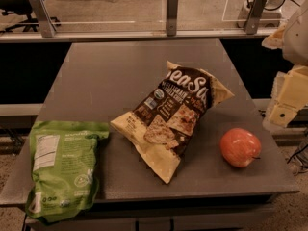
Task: Pick apple
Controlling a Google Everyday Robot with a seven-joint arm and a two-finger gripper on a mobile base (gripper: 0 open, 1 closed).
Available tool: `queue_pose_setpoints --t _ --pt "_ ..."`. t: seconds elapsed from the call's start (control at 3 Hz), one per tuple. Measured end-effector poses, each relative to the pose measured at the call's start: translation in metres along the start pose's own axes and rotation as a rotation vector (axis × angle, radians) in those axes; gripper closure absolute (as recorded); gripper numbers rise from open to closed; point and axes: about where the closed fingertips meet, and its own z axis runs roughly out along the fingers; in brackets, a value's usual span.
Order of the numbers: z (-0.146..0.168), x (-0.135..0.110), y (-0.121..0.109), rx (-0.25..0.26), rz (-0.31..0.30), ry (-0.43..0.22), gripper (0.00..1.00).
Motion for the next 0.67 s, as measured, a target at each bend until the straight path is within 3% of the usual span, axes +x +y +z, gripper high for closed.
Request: queue_pose_setpoints --t 0.33,0.67 --pt "0.000 0.000 0.000 0.001 -0.002 0.000 0.00" --pt "0.025 0.001 0.020 -0.075 -0.026 0.009 0.00"
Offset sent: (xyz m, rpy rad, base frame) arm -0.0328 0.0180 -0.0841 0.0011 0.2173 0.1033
